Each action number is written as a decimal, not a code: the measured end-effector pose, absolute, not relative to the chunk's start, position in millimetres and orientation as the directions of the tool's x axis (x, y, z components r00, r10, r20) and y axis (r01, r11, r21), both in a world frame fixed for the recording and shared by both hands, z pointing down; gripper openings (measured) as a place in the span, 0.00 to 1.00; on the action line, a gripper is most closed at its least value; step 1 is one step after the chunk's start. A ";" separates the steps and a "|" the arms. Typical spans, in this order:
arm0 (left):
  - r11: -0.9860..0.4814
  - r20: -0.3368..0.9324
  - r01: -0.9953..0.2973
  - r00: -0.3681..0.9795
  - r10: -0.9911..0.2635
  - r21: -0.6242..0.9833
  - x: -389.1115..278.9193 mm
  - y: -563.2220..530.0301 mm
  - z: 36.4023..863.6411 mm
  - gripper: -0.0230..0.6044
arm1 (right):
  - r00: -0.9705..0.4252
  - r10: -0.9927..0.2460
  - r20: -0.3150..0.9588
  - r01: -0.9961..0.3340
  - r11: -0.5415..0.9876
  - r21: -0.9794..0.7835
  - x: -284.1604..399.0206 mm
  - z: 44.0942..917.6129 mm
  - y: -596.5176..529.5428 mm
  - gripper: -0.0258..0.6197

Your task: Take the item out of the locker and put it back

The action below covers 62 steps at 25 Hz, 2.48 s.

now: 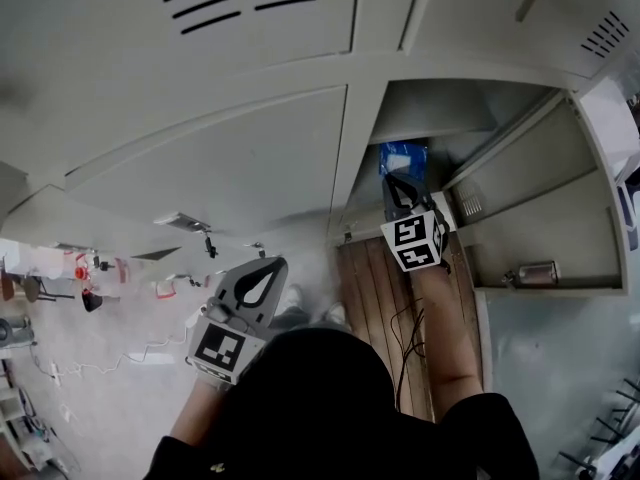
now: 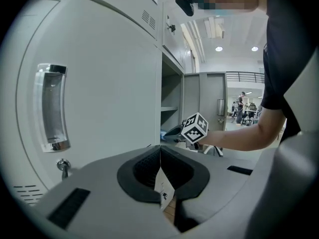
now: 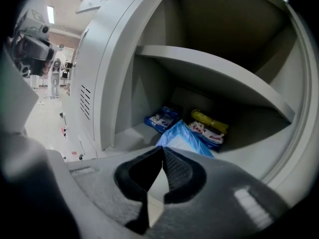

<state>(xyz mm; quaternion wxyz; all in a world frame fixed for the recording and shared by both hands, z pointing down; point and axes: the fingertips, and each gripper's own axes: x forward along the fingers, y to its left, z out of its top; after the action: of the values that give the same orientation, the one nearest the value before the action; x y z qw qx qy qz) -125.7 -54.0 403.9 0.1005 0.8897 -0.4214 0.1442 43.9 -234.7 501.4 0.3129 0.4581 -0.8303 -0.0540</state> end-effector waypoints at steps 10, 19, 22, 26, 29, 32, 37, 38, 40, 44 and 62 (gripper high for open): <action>-0.593 0.344 -0.803 0.575 -0.743 0.062 -138.7 -46.8 406.1 0.05 | -0.336 -0.771 0.540 -0.633 0.610 0.476 32.3 530.1 -253.8 0.04; -0.581 0.347 -0.812 0.562 -0.751 0.056 -148.0 -45.4 406.4 0.05 | -0.284 -0.767 0.576 -0.586 0.614 0.529 32.2 550.8 -271.6 0.07; -0.580 0.351 -0.812 0.561 -0.750 0.059 -148.5 -45.2 406.6 0.05 | -0.277 -0.769 0.576 -0.592 0.608 0.529 33.0 553.9 -277.9 0.07; -0.578 0.352 -0.813 0.560 -0.750 0.062 -149.1 -46.0 407.1 0.05 | -0.263 -0.777 0.572 -0.594 0.597 0.539 34.7 555.0 -288.8 0.08; -0.583 0.353 -0.811 0.562 -0.748 0.058 -149.0 -46.0 408.2 0.05 | -0.255 -0.777 0.575 -0.601 0.593 0.535 36.2 555.8 -296.6 0.09; -0.583 0.355 -0.810 0.564 -0.745 0.062 -148.0 -46.0 408.5 0.05 | -0.249 -0.777 0.578 -0.606 0.591 0.533 37.5 555.2 -300.9 0.10; -0.594 0.352 -0.802 0.575 -0.739 0.064 -145.0 -46.4 408.1 0.05 | -0.248 -0.785 0.568 -0.618 0.579 0.532 39.0 549.6 -296.8 0.13; -0.597 0.351 -0.800 0.578 -0.737 0.064 -144.1 -46.4 408.0 0.05 | -0.248 -0.788 0.564 -0.622 0.576 0.530 39.6 547.6 -294.4 0.14; -0.607 0.349 -0.792 0.587 -0.730 0.065 -141.3 -46.6 407.6 0.05 | -0.251 -0.794 0.554 -0.640 0.565 0.521 41.6 542.0 -288.2 0.15; -0.636 0.343 -0.769 0.615 -0.710 0.064 -131.2 -47.9 407.2 0.05 | -0.277 -0.808 0.520 -0.711 0.536 0.455 47.9 524.6 -271.5 0.15; -0.777 0.293 -0.623 0.762 -0.577 0.091 -64.2 -57.8 400.6 0.05 | -0.347 -0.865 0.362 -0.898 0.418 0.137 83.9 459.6 -143.0 0.14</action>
<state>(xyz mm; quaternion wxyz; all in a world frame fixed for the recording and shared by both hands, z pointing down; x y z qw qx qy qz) -64.2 -57.8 400.6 0.0916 0.9343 -0.3210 0.1254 83.9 -143.0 459.6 0.1929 0.5377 -0.8196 0.0428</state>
